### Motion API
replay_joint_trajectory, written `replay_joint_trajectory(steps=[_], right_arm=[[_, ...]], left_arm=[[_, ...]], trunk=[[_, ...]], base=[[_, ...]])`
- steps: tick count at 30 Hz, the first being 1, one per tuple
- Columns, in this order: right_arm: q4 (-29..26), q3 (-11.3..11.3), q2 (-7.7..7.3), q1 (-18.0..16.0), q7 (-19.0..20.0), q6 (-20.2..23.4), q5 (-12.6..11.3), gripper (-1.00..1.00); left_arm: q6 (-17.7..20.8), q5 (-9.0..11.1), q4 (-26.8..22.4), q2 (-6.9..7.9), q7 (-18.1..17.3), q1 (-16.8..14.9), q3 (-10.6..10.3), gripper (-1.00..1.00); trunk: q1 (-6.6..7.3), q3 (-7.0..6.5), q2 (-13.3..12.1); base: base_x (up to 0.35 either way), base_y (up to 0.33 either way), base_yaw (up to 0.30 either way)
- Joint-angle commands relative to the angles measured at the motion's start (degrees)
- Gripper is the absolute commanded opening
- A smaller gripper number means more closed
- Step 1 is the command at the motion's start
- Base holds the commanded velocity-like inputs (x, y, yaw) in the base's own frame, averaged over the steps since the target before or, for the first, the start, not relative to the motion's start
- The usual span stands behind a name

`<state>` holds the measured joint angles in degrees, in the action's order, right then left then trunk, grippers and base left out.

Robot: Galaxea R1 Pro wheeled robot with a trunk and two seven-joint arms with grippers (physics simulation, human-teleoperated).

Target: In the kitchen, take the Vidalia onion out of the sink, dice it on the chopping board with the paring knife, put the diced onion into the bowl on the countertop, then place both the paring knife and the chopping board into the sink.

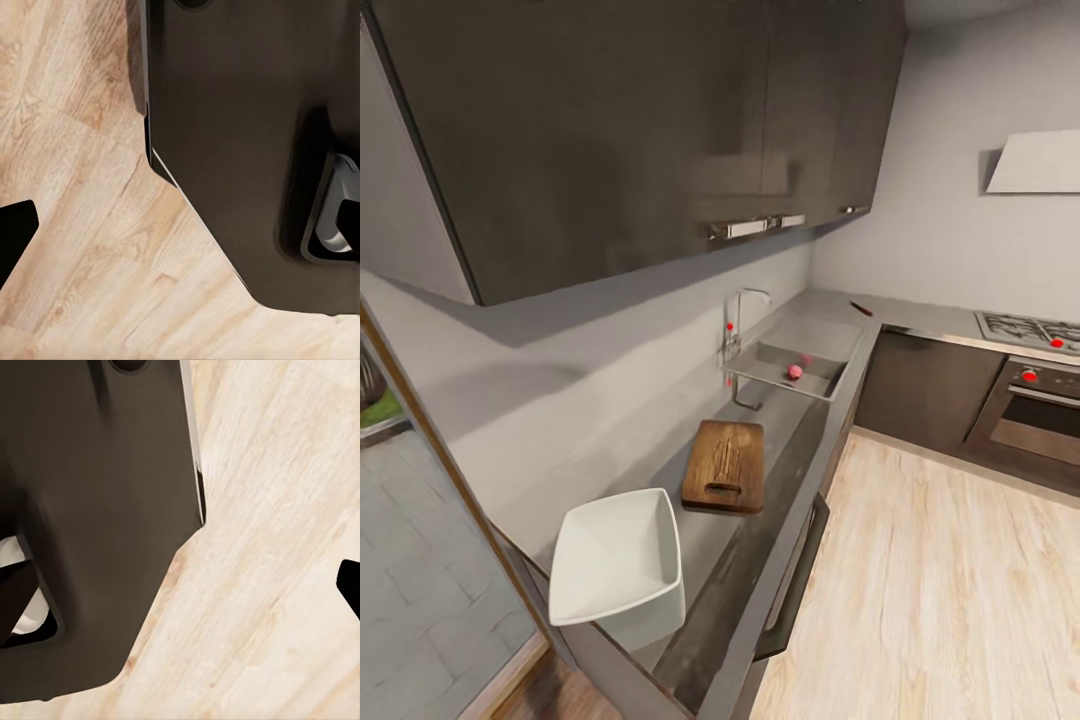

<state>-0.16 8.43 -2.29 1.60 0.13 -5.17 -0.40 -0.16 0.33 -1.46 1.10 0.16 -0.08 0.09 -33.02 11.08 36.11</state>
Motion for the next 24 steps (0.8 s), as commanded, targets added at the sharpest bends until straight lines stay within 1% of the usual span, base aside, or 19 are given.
replay_joint_trajectory(steps=[1, 19, 20, 21, 24], right_arm=[[-0.01, 0.30, 0.00, 0.00, 0.00, -0.20, -0.04, 1.00], [-0.10, 0.36, -0.19, -0.02, -0.11, -0.36, -0.01, 1.00], [-0.10, 0.36, -0.25, -0.02, -0.12, -0.72, -0.02, 1.00], [-0.10, 0.36, -0.33, -0.02, -0.13, -3.29, -0.03, 1.00], [-0.10, 0.36, -0.34, -0.01, -0.13, -4.25, -0.03, 1.00]], left_arm=[[-0.02, 0.03, -0.03, 0.01, 0.02, -0.01, 0.00, 1.00], [-0.02, 0.02, -0.03, -0.05, 0.02, -0.01, 0.00, 1.00], [-0.02, 0.02, -0.03, -0.05, 0.02, -0.01, 0.00, 1.00], [-0.02, 0.03, -0.03, -0.05, 0.02, -0.01, 0.00, 1.00], [-0.02, 0.03, -0.03, -0.04, 0.02, -0.01, 0.00, 1.00]], trunk=[[0.21, -0.12, -0.36], [4.16, -3.35, -7.58], [4.38, -3.53, -7.98], [4.60, -3.71, -8.38], [5.26, -4.25, -9.58]], base=[[0.000, 0.000, 0.000], [0.000, 0.000, 0.000], [0.000, 0.000, 0.000], [0.000, 0.000, 0.000], [0.000, 0.000, 0.000]])
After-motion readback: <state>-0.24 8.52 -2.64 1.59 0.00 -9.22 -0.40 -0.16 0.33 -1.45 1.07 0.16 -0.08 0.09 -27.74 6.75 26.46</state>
